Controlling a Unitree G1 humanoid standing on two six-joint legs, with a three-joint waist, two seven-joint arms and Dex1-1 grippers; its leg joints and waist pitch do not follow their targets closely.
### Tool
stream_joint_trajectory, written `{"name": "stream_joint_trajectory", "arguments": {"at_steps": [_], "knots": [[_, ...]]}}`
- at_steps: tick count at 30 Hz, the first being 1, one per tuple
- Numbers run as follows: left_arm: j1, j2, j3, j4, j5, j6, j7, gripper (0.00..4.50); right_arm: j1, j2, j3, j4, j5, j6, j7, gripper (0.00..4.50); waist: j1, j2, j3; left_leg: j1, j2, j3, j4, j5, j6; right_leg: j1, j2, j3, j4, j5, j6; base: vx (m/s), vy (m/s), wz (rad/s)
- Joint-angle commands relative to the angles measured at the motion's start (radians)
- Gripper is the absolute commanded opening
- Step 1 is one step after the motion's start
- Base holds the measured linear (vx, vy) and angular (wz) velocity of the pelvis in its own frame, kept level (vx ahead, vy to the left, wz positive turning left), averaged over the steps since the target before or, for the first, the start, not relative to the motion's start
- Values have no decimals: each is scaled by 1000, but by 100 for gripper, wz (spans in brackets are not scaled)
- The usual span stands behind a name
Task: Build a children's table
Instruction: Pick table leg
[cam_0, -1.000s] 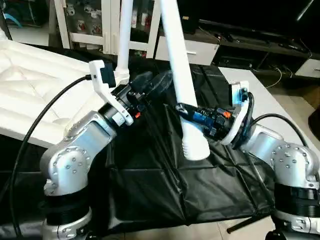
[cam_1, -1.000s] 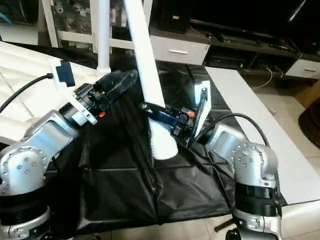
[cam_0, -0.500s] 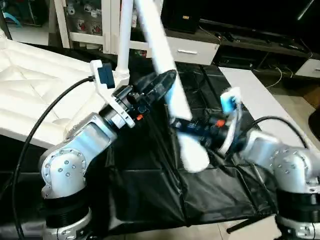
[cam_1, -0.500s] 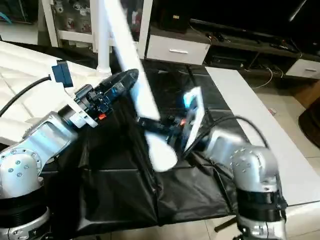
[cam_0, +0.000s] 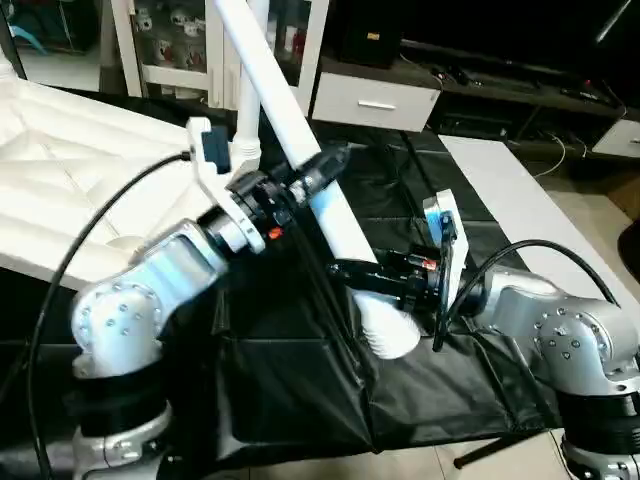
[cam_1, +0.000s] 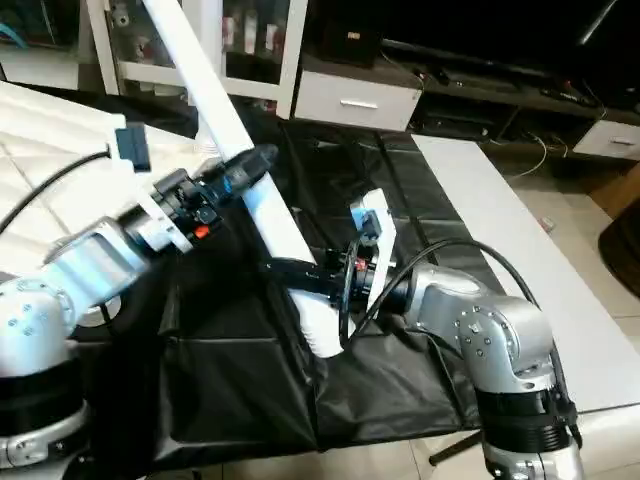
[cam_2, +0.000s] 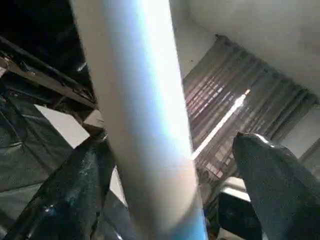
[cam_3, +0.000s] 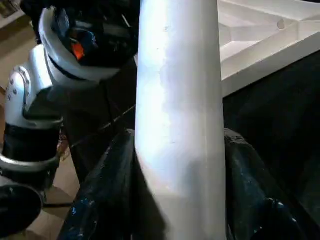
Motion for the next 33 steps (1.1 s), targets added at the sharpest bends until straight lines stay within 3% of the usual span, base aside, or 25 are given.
{"name": "stream_joint_trajectory", "arguments": {"at_steps": [1, 12, 19, 26, 30, 33], "knots": [[-14, 0, -16, 0, -19, 25, -5, 371, -1, -18, -8, -4, -8, -20, 11, 183, 4, 32, -65, 18, 36, -18, -70, -119, -94, 40, -95, 53, -82, -85, -70, 0, 0, 0], [-13, 32, -56, 6, -35, 54, -27, 270, -4, -30, 19, 11, -26, -49, 24, 183, 8, 34, -63, 20, 37, -17, -72, -143, -95, 38, -96, 53, -86, -125, -65, 0, 0, 0], [-19, 50, -73, 13, -35, 67, -46, 202, -9, -42, 38, 20, -39, -64, 35, 183, 13, 35, -65, 20, 38, -17, -71, -128, -97, 39, -96, 53, -82, -93, -70, 0, 0, 0], [-17, 48, -75, 8, -44, 62, -51, 188, -10, -46, 43, 24, -43, -72, 41, 183, 16, 34, -64, 21, 38, -17, -72, -140, -96, 39, -96, 53, -83, -105, -76, 0, 0, 0], [-29, 62, -84, 9, -3, 38, -52, 185, -14, -50, 49, 35, -58, -90, 39, 183, 16, 32, -64, 21, 38, -17, -72, -144, -95, 39, -97, 53, -84, -121, -73, 0, 0, 0], [-31, 79, -102, 3, 22, 36, -55, 185, -18, -49, 52, 42, -67, -97, 33, 255, 17, 31, -64, 21, 38, -17, -72, -134, -93, 39, -97, 53, -84, -120, -67, 0, 0, 0]]}}
